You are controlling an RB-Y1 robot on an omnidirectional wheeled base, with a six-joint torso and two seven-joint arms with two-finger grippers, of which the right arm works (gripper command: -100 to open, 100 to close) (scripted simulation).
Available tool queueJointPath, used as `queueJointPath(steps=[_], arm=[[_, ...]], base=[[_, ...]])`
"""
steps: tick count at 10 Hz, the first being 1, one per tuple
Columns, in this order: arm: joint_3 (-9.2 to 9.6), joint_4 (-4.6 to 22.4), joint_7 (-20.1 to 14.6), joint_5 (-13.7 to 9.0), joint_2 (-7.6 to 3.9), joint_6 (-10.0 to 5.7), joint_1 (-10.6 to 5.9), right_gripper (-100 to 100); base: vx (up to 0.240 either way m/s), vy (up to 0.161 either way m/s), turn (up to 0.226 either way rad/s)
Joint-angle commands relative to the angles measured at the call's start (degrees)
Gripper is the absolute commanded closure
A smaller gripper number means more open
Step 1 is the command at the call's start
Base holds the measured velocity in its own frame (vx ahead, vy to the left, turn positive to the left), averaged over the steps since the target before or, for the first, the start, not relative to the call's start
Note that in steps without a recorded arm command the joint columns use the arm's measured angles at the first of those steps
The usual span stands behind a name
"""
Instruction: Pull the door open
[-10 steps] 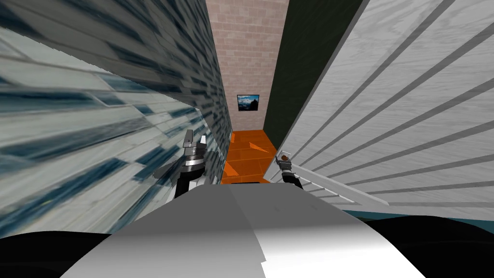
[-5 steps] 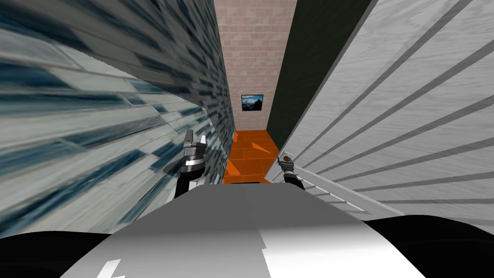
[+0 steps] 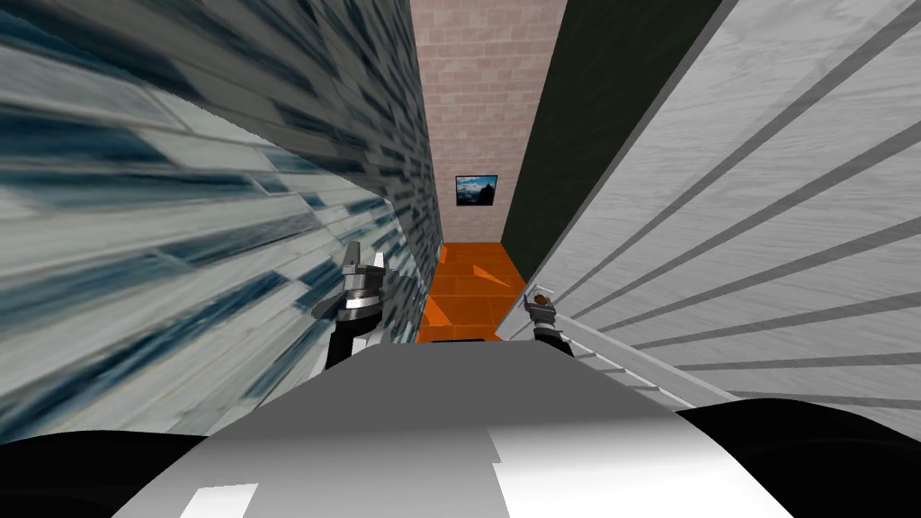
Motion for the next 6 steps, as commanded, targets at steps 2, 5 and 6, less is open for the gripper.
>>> queueJointPath(steps=[2,5,6], arm=[[-1.65,-1.95,0.95,-1.19,2.51,-0.68,1.46,100],[-2.54,-2.81,0.2,-4.14,5.11,0.13,2.96,100],[-2.58,-3.01,-0.21,-5.1,5.81,0.5,3.26,100]], base=[[0.028,0.005,-0.103],[0.068,0.034,-0.158],[0.113,0.039,-0.199]])
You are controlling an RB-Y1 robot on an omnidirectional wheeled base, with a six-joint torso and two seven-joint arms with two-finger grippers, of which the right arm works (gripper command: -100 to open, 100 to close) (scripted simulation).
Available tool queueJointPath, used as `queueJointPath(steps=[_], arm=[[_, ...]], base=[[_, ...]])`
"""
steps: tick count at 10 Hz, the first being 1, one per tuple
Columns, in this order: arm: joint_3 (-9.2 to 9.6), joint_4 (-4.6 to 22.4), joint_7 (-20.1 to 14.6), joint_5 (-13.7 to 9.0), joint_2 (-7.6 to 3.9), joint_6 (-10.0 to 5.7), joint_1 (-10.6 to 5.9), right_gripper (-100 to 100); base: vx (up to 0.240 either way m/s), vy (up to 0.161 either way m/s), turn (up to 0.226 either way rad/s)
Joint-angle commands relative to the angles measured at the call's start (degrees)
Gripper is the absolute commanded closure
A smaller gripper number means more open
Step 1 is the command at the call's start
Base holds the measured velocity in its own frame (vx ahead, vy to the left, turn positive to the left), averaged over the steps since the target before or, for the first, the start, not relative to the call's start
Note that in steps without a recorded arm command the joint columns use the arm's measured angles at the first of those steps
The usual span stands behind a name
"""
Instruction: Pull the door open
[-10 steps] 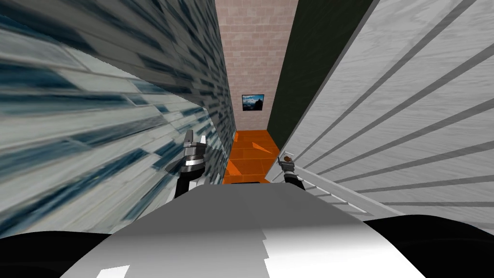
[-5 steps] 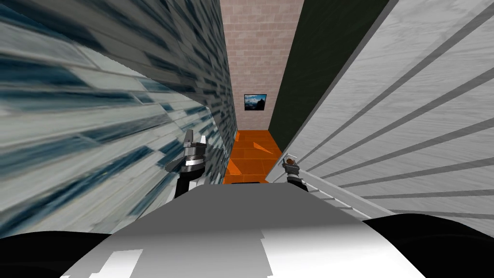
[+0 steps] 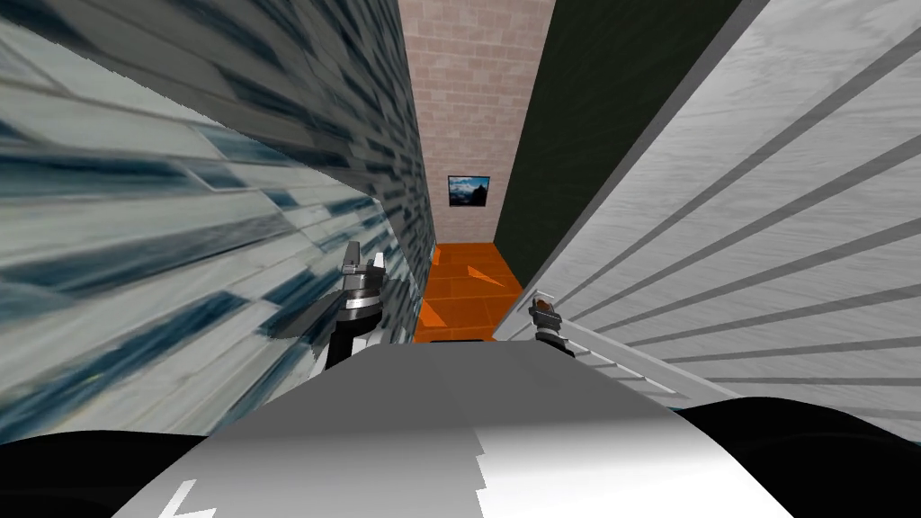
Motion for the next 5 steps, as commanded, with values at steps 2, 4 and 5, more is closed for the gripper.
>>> queueJointPath(steps=[2,4,5], arm=[[0.11,-0.74,-1.32,-2.54,1.74,0.84,0.6,100],[0.13,-0.65,-0.91,-1.99,1.55,0.73,0.64,100],[0.15,-0.64,-0.9,-1.98,1.56,0.69,0.65,100]], base=[[0.132,0.017,-0.218],[-0.01,0.001,0.002],[-0.158,-0.014,0.071]])
